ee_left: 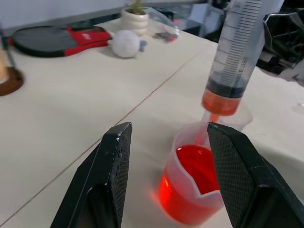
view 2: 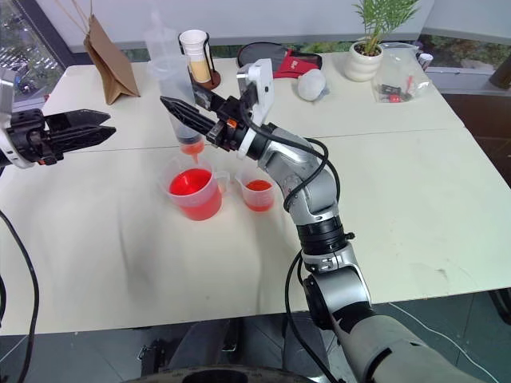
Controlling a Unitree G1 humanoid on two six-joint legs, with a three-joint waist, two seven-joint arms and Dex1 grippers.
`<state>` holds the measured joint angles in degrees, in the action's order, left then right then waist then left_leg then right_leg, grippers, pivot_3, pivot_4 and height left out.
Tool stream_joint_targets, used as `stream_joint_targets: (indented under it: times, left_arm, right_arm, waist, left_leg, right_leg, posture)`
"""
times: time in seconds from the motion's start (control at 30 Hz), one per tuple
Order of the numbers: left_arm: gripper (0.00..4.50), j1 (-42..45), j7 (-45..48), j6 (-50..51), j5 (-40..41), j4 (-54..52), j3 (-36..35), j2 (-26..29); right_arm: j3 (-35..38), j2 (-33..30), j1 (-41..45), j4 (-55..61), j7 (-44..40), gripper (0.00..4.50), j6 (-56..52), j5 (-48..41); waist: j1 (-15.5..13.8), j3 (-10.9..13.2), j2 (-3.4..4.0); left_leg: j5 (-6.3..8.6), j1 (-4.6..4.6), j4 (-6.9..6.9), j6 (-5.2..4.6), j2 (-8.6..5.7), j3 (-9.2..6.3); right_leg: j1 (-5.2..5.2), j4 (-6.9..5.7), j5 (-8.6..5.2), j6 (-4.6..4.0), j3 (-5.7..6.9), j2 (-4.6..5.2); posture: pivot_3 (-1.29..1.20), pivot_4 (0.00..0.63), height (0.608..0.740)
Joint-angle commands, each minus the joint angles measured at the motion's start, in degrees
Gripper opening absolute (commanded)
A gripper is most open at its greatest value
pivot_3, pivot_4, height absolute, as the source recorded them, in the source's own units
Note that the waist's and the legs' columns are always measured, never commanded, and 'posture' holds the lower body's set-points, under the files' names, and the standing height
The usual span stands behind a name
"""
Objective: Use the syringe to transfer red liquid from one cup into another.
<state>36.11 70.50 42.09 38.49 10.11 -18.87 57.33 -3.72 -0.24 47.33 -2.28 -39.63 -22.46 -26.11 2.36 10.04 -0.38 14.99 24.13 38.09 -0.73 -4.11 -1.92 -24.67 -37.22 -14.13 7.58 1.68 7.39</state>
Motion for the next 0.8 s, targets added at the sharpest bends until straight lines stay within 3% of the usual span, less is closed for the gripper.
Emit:
stream_joint_targets:
  times: [0.03,0.2,0.37,0.53,0.8]
  left_arm:
    - [2.52,0.58,-1.69,-0.58,1.6,-3.5,-1.79,-0.54]
    - [2.52,2.24,-2.73,-2.55,0.32,-3.87,1.19,-3.16]
    - [2.52,5.25,-2.03,-4.21,-0.44,-2.84,4.84,-6.33]
    - [2.52,11.02,-0.27,-6.03,-1.82,0.35,8.7,-9.85]
    - [2.52,26.8,4.87,-12.82,-6.73,14.04,14.05,-16.12]
  right_arm:
    - [3.12,0.24,3.14,3.53,2.3,1.33,-3.13,-4.37]
    - [11.97,-3.89,7.6,5.28,8.25,1.33,-12.34,-13.33]
    - [13.81,-12.71,5.26,10.42,8.06,1.33,-16.49,-14.53]
    - [13.01,-16.93,-1.41,15.29,8.15,1.33,-18.74,-14.78]
    - [8.07,-16.58,-9.81,18.67,8.18,1.33,-14.75,-10.98]
  waist:
    - [-0.06,0.0,0.0]
    - [-0.23,0.0,0.0]
    - [-0.37,0.0,-0.01]
    - [-0.1,0.0,-0.01]
    - [0.0,0.0,-0.03]
  left_leg:
    - [0.0,0.0,0.0,0.0,-0.01,0.0]
    - [0.0,0.0,0.0,0.0,-0.02,0.0]
    - [0.01,0.01,-0.01,-0.02,-0.06,0.01]
    - [0.01,0.01,-0.02,-0.03,-0.03,0.04]
    - [0.0,0.01,0.03,-0.06,-0.03,0.11]
  right_leg:
    - [0.02,0.0,0.0,0.0,0.0,0.01]
    - [0.01,-0.01,0.0,0.0,0.0,0.03]
    - [0.06,0.0,0.0,0.0,0.01,0.06]
    - [0.05,-0.01,0.0,0.0,0.01,0.03]
    - [0.06,-0.02,0.0,0.01,0.02,0.0]
  posture:
    - [0.0,0.15,0.737]
    - [0.0,0.15,0.737]
    - [0.0,0.15,0.737]
    - [0.0,0.15,0.737]
    - [0.0,0.15,0.737]
